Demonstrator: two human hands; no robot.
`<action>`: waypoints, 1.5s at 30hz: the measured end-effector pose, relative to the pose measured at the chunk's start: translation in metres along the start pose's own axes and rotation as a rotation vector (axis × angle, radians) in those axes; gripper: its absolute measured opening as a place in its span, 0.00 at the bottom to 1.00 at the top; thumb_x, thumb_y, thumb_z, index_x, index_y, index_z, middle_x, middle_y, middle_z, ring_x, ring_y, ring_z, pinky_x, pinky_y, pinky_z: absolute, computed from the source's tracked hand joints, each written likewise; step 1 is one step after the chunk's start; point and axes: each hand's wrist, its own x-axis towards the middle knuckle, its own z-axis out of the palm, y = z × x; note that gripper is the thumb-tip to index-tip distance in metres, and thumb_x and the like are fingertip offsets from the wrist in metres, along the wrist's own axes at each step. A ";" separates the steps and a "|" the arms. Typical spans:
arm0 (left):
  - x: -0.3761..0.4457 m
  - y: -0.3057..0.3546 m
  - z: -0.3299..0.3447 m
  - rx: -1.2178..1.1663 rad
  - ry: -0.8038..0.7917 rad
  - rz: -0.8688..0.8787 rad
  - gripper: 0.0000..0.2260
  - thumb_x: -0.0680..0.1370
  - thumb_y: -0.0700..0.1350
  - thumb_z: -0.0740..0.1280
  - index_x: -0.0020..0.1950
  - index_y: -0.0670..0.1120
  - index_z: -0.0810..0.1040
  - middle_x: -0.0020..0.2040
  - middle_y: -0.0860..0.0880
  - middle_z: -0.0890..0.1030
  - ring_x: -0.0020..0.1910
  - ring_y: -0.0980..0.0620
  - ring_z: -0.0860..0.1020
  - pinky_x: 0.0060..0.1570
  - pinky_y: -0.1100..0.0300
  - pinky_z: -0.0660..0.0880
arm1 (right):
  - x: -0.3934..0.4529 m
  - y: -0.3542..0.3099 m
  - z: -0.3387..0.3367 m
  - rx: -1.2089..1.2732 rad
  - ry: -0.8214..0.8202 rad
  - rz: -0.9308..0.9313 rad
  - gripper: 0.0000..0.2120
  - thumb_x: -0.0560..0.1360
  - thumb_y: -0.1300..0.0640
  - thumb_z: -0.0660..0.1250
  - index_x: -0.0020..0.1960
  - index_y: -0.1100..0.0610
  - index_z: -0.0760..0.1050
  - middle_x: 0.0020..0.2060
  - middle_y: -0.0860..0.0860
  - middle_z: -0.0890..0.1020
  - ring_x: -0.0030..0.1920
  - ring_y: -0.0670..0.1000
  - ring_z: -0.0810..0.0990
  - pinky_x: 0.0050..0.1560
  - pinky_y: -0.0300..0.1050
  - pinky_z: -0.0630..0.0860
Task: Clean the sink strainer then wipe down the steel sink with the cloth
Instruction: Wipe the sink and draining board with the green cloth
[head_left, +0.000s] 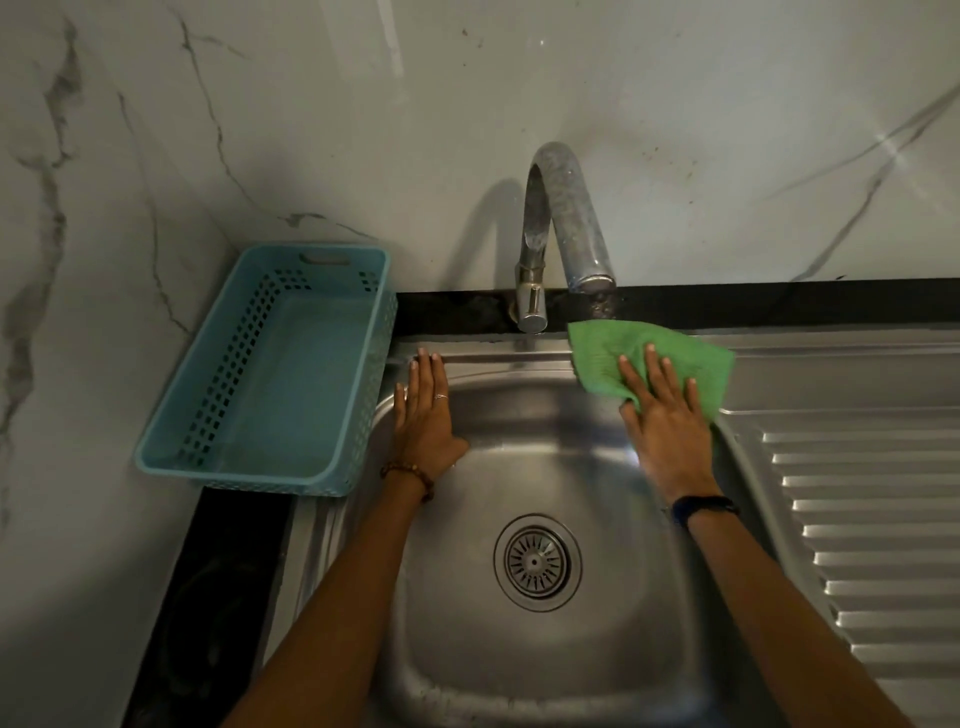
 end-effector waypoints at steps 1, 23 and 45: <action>0.000 0.000 -0.001 -0.005 -0.011 0.001 0.50 0.67 0.41 0.70 0.74 0.44 0.34 0.76 0.43 0.35 0.74 0.48 0.34 0.68 0.54 0.32 | -0.002 0.008 -0.003 0.011 0.010 0.065 0.25 0.80 0.54 0.52 0.75 0.49 0.49 0.77 0.55 0.51 0.77 0.56 0.50 0.76 0.58 0.47; 0.007 -0.010 -0.004 -0.066 -0.118 0.027 0.42 0.70 0.41 0.66 0.76 0.44 0.43 0.77 0.44 0.41 0.76 0.47 0.36 0.70 0.53 0.31 | 0.012 -0.139 0.027 0.065 -0.058 -0.377 0.32 0.78 0.66 0.55 0.76 0.54 0.43 0.77 0.55 0.47 0.77 0.54 0.45 0.74 0.50 0.37; -0.048 0.103 0.020 0.122 0.018 0.051 0.41 0.74 0.50 0.66 0.75 0.46 0.40 0.77 0.44 0.40 0.76 0.45 0.40 0.72 0.42 0.40 | -0.021 0.128 -0.097 1.407 -0.090 0.485 0.14 0.80 0.57 0.56 0.57 0.64 0.75 0.41 0.52 0.84 0.42 0.52 0.81 0.48 0.48 0.75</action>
